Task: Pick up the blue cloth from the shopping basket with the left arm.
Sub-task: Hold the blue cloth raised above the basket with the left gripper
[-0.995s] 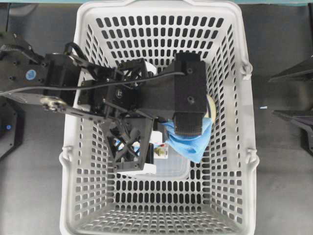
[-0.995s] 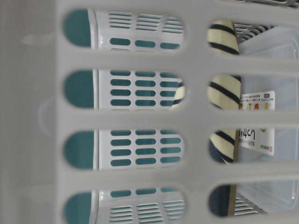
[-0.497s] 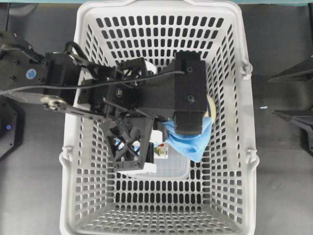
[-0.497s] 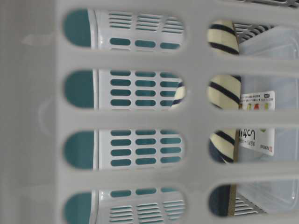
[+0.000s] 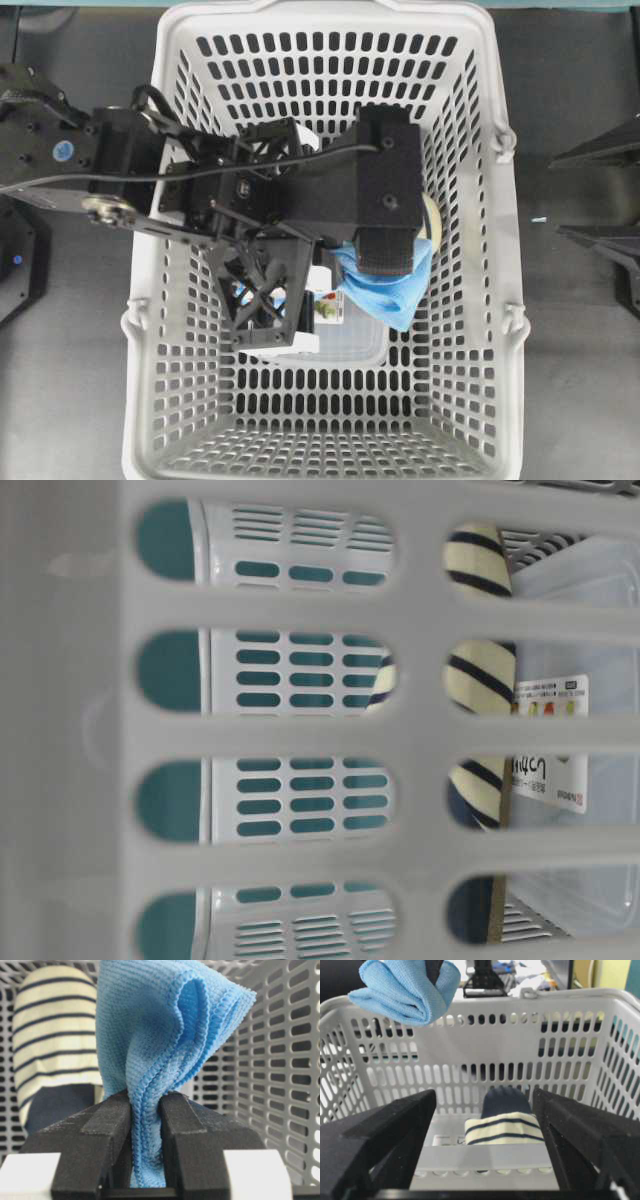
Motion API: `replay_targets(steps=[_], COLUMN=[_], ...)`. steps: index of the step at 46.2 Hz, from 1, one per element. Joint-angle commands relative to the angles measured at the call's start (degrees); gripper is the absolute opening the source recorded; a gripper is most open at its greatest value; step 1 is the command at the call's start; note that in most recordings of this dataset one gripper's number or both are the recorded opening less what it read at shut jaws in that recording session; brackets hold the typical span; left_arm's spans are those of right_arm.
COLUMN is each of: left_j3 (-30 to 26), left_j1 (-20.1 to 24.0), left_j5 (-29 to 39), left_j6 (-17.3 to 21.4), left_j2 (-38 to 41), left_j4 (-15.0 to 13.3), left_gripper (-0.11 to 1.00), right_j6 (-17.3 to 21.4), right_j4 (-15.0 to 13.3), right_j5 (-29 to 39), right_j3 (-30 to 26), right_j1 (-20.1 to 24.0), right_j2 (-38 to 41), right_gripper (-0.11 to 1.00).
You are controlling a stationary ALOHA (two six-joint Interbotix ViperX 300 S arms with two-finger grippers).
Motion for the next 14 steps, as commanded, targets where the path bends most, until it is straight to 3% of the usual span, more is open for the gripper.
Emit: replay_targets(steps=[1,14], left_j3=[-0.70,-0.70], left_j1=[-0.09,-0.09], left_j5=[-0.18,-0.18], left_j6=[0.00,0.00], left_j2=[-1.32,-1.23], left_j4=[0.18,0.18], left_gripper=[0.12,0.12], right_j6=[0.00,0.00], right_j4=[0.26,0.26], right_j5=[-0.26,-0.26], right_j3=[-0.44,-0.18], right_j1=[0.00,0.00], right_j2=[0.35,0.35], right_gripper=[0.76,0.76])
